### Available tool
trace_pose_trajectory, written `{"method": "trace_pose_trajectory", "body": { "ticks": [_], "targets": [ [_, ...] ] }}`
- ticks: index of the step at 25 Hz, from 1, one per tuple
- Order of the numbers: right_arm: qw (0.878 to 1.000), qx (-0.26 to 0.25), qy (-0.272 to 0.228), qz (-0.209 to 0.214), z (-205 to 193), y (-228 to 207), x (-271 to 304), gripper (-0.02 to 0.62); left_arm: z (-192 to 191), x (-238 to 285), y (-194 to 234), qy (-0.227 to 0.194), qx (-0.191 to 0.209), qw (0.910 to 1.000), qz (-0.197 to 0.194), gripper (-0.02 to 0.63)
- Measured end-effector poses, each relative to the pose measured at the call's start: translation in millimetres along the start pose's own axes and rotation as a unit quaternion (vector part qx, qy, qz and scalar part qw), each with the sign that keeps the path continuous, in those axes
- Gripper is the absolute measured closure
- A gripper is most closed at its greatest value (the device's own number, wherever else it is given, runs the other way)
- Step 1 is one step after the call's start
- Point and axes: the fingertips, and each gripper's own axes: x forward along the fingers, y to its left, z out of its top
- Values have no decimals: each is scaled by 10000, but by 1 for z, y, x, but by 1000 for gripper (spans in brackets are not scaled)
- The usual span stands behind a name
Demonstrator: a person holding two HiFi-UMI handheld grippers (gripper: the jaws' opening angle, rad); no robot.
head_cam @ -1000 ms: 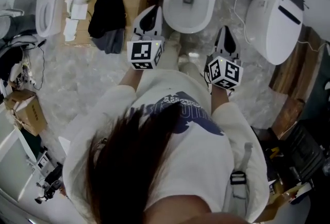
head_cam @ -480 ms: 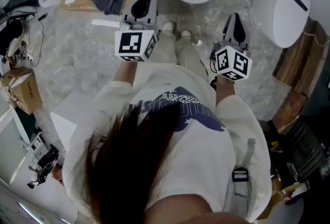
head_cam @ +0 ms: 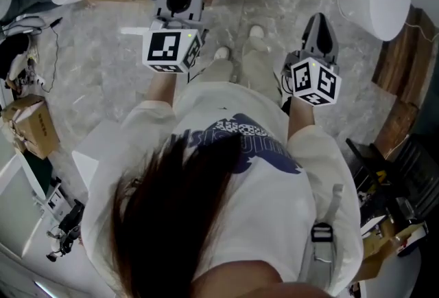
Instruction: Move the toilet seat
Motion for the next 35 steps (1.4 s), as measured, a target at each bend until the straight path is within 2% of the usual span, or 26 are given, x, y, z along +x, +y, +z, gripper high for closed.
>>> {"method": "trace_pose_trajectory", "body": {
  "ticks": [3, 8, 16, 21, 28, 35],
  "targets": [
    [9993, 243, -53, -279, -17, 21, -30, 584, -8, -29, 7, 27, -108, 9997, -214, 609],
    [9984, 333, -101, -448, -32, 51, -71, 584, -21, -67, 7, 164, -93, 9981, -578, 609],
    [9971, 175, -314, -671, -12, 53, -114, 584, -31, -101, -4, 353, -106, 9960, -811, 609],
    [9977, 75, -347, -572, -10, 50, -133, 584, -31, -119, -19, 333, -75, 9965, -758, 609],
    [9988, 102, -434, -182, -10, 40, -164, 584, -21, -156, -48, 258, 37, 9985, -480, 609],
    [9990, 242, -373, -19, -20, 34, -182, 584, -30, -181, -71, 378, -173, 9981, -461, 609]
  ]
}}
